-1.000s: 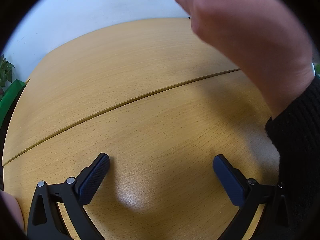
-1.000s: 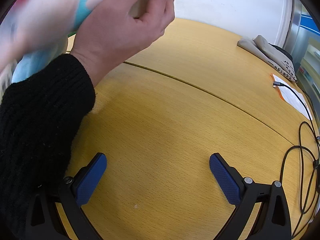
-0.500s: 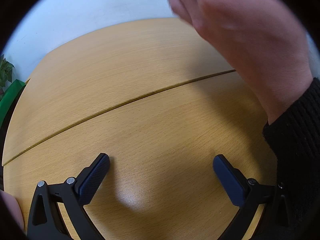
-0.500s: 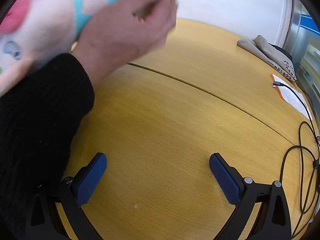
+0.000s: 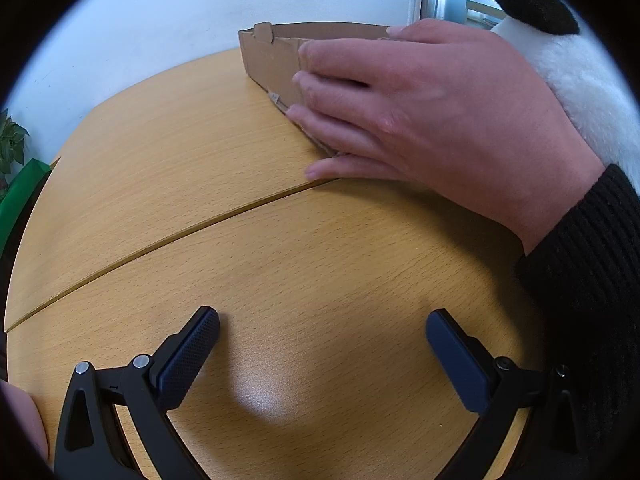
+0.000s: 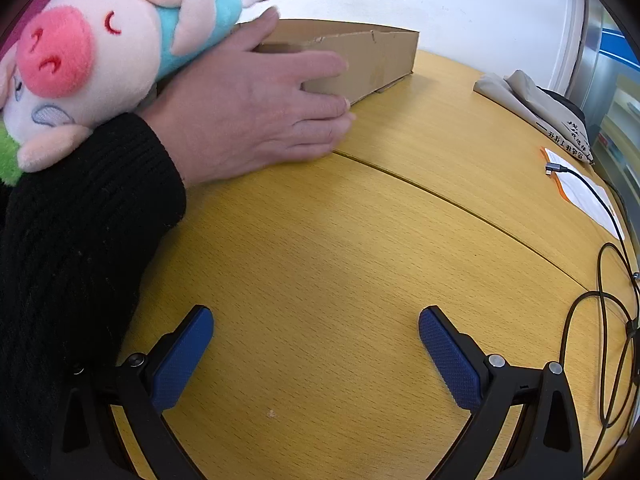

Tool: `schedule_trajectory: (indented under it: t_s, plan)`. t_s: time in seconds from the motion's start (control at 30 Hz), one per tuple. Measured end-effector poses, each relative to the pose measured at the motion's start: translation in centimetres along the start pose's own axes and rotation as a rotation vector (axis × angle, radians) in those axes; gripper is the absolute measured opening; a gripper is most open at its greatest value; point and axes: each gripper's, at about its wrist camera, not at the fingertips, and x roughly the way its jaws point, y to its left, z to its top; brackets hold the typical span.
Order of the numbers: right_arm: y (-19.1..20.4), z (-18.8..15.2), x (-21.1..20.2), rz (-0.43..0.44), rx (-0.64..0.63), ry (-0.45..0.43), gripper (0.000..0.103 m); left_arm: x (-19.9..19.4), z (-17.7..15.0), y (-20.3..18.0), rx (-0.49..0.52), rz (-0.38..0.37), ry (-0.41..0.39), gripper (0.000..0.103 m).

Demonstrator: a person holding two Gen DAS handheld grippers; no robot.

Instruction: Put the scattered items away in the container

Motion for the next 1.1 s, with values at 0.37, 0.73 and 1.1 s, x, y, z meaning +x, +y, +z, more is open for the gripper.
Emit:
schedule_trajectory:
  t_s: [0.37, 0.73, 1.1]
  plan:
    - [0.1, -0.1, -0.1, 0.0, 0.0, 0.001, 0.103, -0.3, 0.2, 0.5, -0.001, 0.0, 0.0, 0.103]
    - [0.1, -0.1, -0.1, -0.001, 0.001, 0.001, 0.103, -0.4, 0.6, 1.5, -0.001, 0.0, 0.0, 0.103]
    - [0.2, -0.1, -0.1, 0.0, 0.001, 0.001, 0.103, -0.9, 0.8, 1.6, -0.001, 0.0, 0.0, 0.103]
